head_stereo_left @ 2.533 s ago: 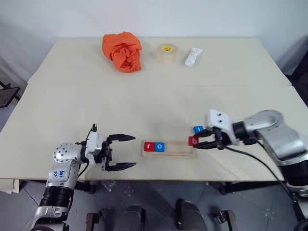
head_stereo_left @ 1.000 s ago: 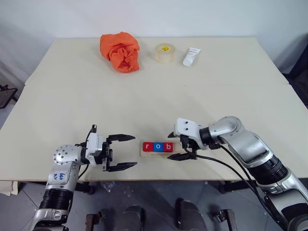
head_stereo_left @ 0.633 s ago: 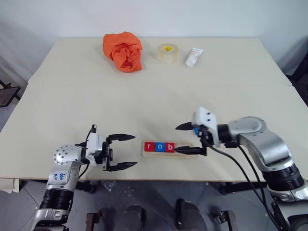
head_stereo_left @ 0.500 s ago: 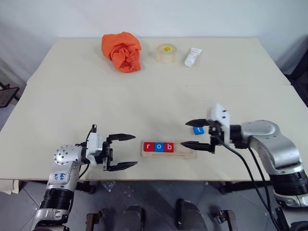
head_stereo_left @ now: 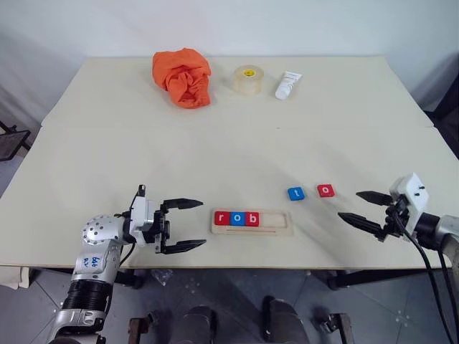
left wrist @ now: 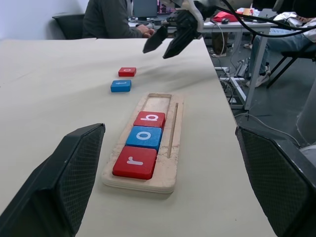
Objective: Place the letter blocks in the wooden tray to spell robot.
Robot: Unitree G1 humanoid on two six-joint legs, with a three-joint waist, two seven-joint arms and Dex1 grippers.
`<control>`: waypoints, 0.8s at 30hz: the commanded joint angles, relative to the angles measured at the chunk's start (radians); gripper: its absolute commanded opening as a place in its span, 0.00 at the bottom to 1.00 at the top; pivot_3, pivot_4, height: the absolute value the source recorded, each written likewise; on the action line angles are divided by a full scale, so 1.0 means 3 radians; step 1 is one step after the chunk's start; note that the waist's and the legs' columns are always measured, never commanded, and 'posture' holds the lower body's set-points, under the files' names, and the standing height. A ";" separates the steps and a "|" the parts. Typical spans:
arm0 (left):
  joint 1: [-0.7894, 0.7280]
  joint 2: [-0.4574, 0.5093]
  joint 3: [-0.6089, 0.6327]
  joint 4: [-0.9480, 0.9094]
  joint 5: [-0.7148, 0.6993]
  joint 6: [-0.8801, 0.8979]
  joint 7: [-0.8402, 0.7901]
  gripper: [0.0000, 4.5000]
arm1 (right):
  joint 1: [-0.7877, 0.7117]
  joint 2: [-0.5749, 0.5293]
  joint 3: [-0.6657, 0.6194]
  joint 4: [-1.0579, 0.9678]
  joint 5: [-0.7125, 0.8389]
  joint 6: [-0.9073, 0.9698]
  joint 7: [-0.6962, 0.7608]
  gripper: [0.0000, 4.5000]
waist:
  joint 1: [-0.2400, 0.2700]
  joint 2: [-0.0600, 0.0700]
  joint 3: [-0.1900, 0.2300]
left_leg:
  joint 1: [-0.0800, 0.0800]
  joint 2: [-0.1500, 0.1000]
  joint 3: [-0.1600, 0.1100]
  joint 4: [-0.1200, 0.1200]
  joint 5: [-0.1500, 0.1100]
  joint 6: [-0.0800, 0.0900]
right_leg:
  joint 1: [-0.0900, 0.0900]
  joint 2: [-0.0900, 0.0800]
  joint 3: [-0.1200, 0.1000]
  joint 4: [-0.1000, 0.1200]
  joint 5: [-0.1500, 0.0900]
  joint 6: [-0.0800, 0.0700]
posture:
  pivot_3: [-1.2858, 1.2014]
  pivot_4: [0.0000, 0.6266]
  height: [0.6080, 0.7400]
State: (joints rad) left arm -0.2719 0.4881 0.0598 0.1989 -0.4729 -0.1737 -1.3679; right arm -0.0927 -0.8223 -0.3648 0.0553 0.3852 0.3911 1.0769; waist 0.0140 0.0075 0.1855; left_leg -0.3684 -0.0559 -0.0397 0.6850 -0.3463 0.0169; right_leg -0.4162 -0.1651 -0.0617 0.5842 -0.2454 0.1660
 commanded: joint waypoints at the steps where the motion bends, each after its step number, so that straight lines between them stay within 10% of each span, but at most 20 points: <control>1: -0.0022 0.0017 0.0035 -0.0057 -0.0070 -0.0003 -0.0013 1.00 | 0.0132 -0.0083 -0.0238 -0.0091 0.0140 -0.0069 0.0041 1.00 | 0.0004 0.0000 0.0000 | 0.0000 0.0000 0.0000 0.0000 0.0000 0.0000 | 0.0001 0.0000 0.0000 0.0000 0.0000 0.0000 | 0.52 0.24 1.00; 24: -0.0056 -0.0016 0.0009 -0.0071 -0.0059 0.0005 -0.0022 1.00 | 0.0418 -0.0010 -0.0338 -0.0519 0.0347 0.0091 -0.0160 1.00 | 0.0033 0.0000 0.0000 | 0.0003 0.0001 -0.0003 0.0000 0.0000 0.0000 | 0.0005 0.0000 0.0000 -0.0003 0.0001 0.0001 | 0.52 0.24 1.00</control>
State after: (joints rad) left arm -0.2773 0.4847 0.0594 0.1991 -0.4729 -0.1653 -1.3717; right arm 0.0449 -0.8226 -0.4603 -0.0587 0.4651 0.4155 1.0457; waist 0.0239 0.0076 0.1855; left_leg -0.3675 -0.0556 -0.0405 0.6850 -0.3462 0.0168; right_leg -0.4147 -0.1652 -0.0617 0.5834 -0.2452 0.1663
